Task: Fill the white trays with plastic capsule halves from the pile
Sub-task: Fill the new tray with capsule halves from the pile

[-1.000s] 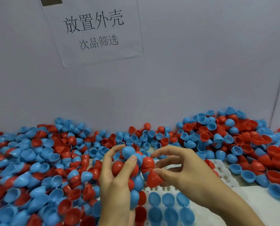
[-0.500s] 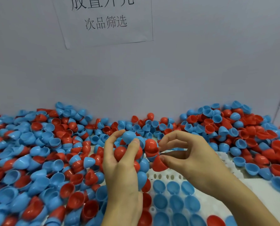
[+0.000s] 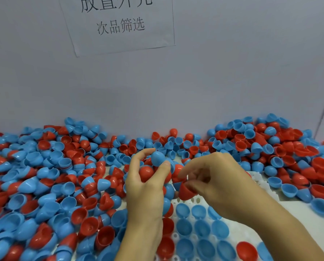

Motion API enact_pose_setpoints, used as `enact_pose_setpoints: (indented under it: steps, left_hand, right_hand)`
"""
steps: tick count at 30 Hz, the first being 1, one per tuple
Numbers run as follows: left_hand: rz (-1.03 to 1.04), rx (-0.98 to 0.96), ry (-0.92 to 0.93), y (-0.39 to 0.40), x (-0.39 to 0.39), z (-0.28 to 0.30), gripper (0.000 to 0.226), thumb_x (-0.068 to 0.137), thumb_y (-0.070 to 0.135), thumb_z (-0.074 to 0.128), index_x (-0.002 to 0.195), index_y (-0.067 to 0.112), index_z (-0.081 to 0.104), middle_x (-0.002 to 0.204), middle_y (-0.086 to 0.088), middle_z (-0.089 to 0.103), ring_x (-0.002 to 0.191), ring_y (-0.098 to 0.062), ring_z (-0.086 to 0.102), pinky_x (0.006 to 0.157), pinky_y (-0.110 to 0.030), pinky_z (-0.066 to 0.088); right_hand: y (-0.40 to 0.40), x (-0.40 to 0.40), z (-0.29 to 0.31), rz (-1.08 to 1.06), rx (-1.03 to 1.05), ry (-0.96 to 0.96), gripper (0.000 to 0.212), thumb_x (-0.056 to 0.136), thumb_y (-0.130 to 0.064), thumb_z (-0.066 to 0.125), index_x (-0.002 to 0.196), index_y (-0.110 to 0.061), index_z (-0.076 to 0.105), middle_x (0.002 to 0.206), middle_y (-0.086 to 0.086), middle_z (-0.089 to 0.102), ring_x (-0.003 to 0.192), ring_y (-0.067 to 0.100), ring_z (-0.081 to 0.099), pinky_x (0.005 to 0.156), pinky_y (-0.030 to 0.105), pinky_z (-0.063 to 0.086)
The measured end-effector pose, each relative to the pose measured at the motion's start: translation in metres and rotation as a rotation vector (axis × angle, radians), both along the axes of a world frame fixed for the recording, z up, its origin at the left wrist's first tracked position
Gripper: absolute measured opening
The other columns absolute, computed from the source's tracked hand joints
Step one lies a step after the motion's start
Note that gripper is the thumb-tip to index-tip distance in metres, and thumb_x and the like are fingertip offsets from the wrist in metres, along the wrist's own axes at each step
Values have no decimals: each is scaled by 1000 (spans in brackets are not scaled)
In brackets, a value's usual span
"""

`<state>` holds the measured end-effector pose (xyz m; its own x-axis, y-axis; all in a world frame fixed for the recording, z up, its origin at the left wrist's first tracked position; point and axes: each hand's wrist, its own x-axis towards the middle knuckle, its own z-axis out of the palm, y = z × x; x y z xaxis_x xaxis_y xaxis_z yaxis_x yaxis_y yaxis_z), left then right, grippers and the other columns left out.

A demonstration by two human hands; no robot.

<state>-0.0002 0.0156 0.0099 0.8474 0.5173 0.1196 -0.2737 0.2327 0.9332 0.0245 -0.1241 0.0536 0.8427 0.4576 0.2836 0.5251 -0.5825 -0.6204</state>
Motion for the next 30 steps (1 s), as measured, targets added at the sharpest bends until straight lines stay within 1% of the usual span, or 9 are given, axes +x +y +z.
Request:
enact_pose_setpoints:
  steps: [2, 3, 5, 10, 13, 16, 20, 25, 30]
  left_hand:
    - [-41, -81, 28, 2, 0, 1, 29, 83, 18, 75, 95, 44, 70, 98, -12, 75, 94, -27, 72, 83, -53, 61]
    - [-66, -132, 36, 3, 1, 2, 29, 80, 19, 77, 95, 43, 71, 103, -12, 74, 97, -30, 72, 82, -52, 60]
    - [-134, -225, 30, 5, 0, 3, 36, 67, 23, 79, 98, 39, 72, 98, -9, 75, 87, -28, 72, 66, -42, 58]
    - [-178, -248, 15, 8, -2, 5, 36, 65, 27, 75, 99, 36, 71, 87, -5, 74, 72, -20, 71, 56, -35, 55]
    - [-123, -222, 27, 10, 0, 3, 34, 77, 21, 75, 107, 35, 69, 95, -6, 74, 82, -24, 71, 68, -42, 58]
    - [-89, -234, 28, 13, 1, 1, 28, 86, 19, 71, 109, 35, 68, 101, -7, 74, 84, -25, 71, 69, -42, 57]
    - [-77, -237, 32, 14, 2, 0, 27, 83, 19, 72, 103, 37, 69, 102, -8, 73, 82, -25, 68, 69, -42, 54]
    - [-71, -240, 31, 14, 4, 1, 27, 85, 20, 72, 106, 37, 69, 106, -9, 72, 87, -27, 68, 74, -45, 54]
    - [-71, -233, 35, 14, 5, -1, 28, 87, 18, 71, 108, 37, 69, 106, -9, 72, 86, -27, 68, 71, -44, 53]
  right_hand:
    - [-3, 1, 0, 6, 48, 56, 23, 89, -5, 70, 91, -27, 77, 71, -9, 71, 69, 8, 70, 71, 26, 59]
    - [-5, 2, 1, 12, 65, 85, 23, 89, -6, 69, 91, -28, 77, 74, -6, 72, 70, 13, 70, 72, 30, 59]
    - [-8, 3, 3, 30, 108, 142, 22, 91, -9, 68, 92, -29, 76, 79, 0, 72, 74, 19, 70, 73, 33, 59]
    - [-19, 4, 10, 22, 222, 163, 16, 92, -16, 68, 93, -30, 77, 80, -6, 75, 72, 11, 69, 68, 22, 58]
    - [-30, 5, 15, -37, 258, 135, 16, 90, -18, 70, 85, -32, 76, 75, -8, 74, 66, 10, 68, 63, 19, 56]
    - [-47, 8, 18, -108, 73, 147, 14, 90, -25, 70, 82, -35, 76, 73, -11, 72, 66, 13, 66, 61, 25, 57]
    - [-62, 12, 12, -168, -322, 231, 15, 91, -24, 69, 82, -35, 72, 59, -27, 62, 56, -8, 58, 50, 12, 45]
    - [-60, 11, 5, -178, -556, 396, 15, 87, -21, 72, 92, -34, 76, 70, -23, 61, 64, -5, 60, 54, 11, 44]
    - [-49, 11, -3, -200, -645, 500, 24, 87, -13, 72, 107, -27, 74, 82, -17, 61, 77, 3, 61, 64, 15, 51]
